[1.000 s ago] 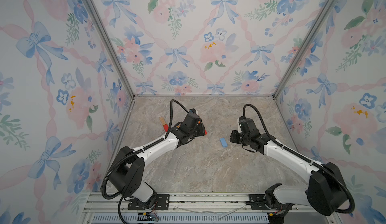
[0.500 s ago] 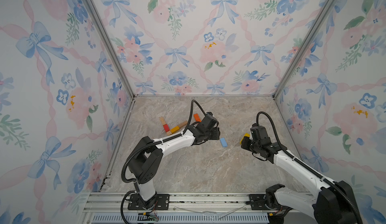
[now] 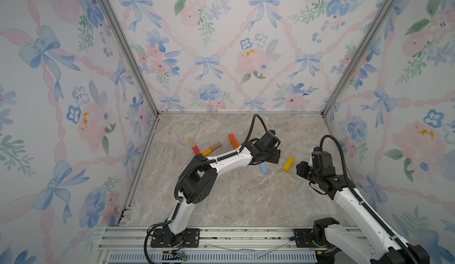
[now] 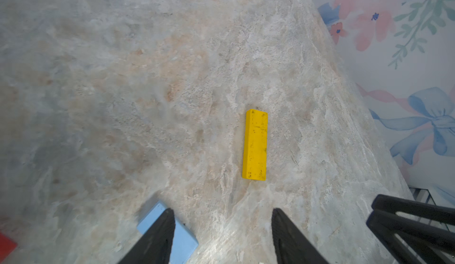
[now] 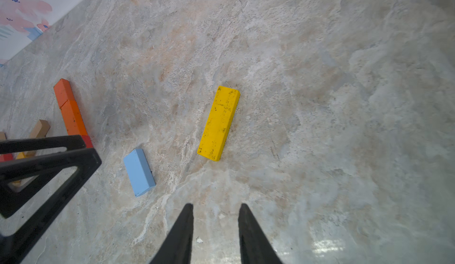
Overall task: Assemble the letter v with building blocks
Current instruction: Pick up the building block from the center of the board.
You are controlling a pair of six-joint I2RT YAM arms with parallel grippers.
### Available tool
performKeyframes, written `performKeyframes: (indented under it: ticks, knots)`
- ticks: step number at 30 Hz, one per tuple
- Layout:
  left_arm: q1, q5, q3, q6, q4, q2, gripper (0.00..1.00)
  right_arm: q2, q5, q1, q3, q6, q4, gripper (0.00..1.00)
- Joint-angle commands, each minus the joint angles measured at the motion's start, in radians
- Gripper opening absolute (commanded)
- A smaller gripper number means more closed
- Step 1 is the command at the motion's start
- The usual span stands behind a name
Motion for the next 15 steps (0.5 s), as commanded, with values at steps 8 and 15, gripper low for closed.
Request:
performKeyframes:
  ticks: [8, 15]
  knots:
    - [-0.028, 0.076, 0.237, 0.224, -0.044, 0.242, 0.67, -0.145, -0.04, -0.101, -0.046, -0.033, -0.088, 0.39]
    - [-0.052, 0.094, 0.352, 0.275, -0.044, 0.359, 0.65, -0.227, -0.046, -0.145, -0.051, -0.046, -0.126, 0.42]
